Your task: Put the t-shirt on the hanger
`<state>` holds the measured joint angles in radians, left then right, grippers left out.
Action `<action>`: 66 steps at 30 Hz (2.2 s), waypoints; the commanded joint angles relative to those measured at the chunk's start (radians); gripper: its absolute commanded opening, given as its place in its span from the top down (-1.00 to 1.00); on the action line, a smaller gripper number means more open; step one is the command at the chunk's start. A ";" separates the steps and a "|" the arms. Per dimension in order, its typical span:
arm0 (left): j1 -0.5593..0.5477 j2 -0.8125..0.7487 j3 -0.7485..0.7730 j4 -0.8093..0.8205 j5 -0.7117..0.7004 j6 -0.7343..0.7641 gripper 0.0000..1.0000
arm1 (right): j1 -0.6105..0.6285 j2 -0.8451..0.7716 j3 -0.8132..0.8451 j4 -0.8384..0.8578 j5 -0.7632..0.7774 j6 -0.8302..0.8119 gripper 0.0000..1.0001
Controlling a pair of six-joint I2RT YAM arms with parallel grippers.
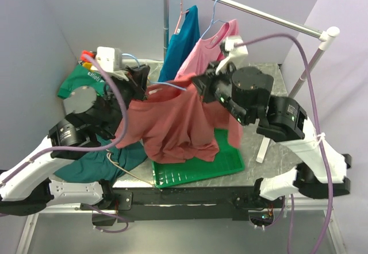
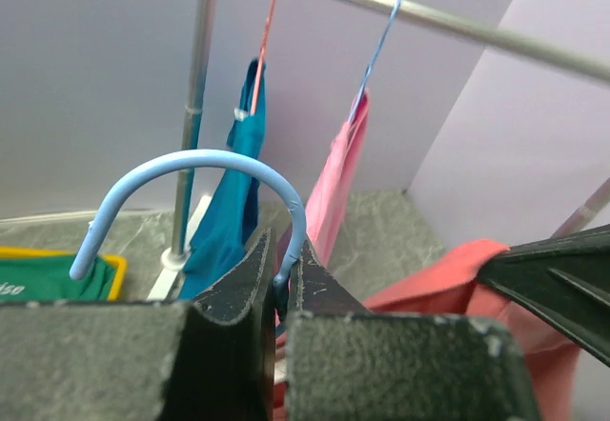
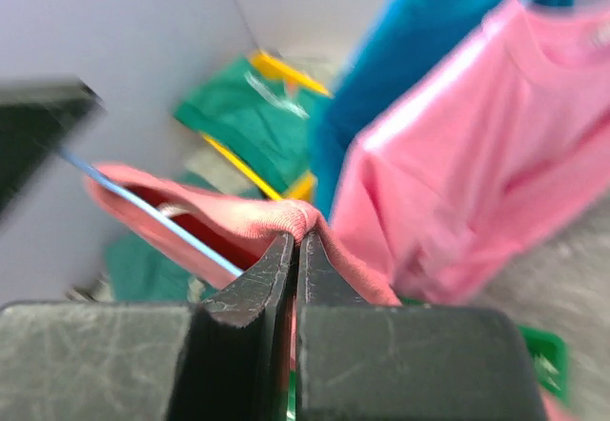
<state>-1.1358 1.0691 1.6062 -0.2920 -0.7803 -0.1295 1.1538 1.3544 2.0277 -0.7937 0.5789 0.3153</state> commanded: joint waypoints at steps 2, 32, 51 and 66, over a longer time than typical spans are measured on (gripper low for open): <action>-0.019 0.000 -0.083 -0.107 0.025 0.027 0.98 | -0.046 -0.170 -0.268 0.068 -0.096 -0.024 0.77; -0.033 -0.080 -0.186 -0.038 0.320 0.062 0.98 | -0.046 -0.578 -0.862 0.148 -0.617 -0.196 -0.70; -0.033 -0.090 -0.206 -0.024 0.358 0.065 0.98 | -0.042 -0.581 -0.977 0.211 -0.530 -0.139 0.52; -0.033 -0.224 -0.216 -0.085 0.158 0.050 -0.89 | -0.034 -0.753 -0.952 0.068 -0.544 -0.108 1.00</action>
<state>-1.1648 0.9394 1.3777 -0.3973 -0.5262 -0.0715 1.1206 0.6468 1.0229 -0.7254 0.0418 0.1940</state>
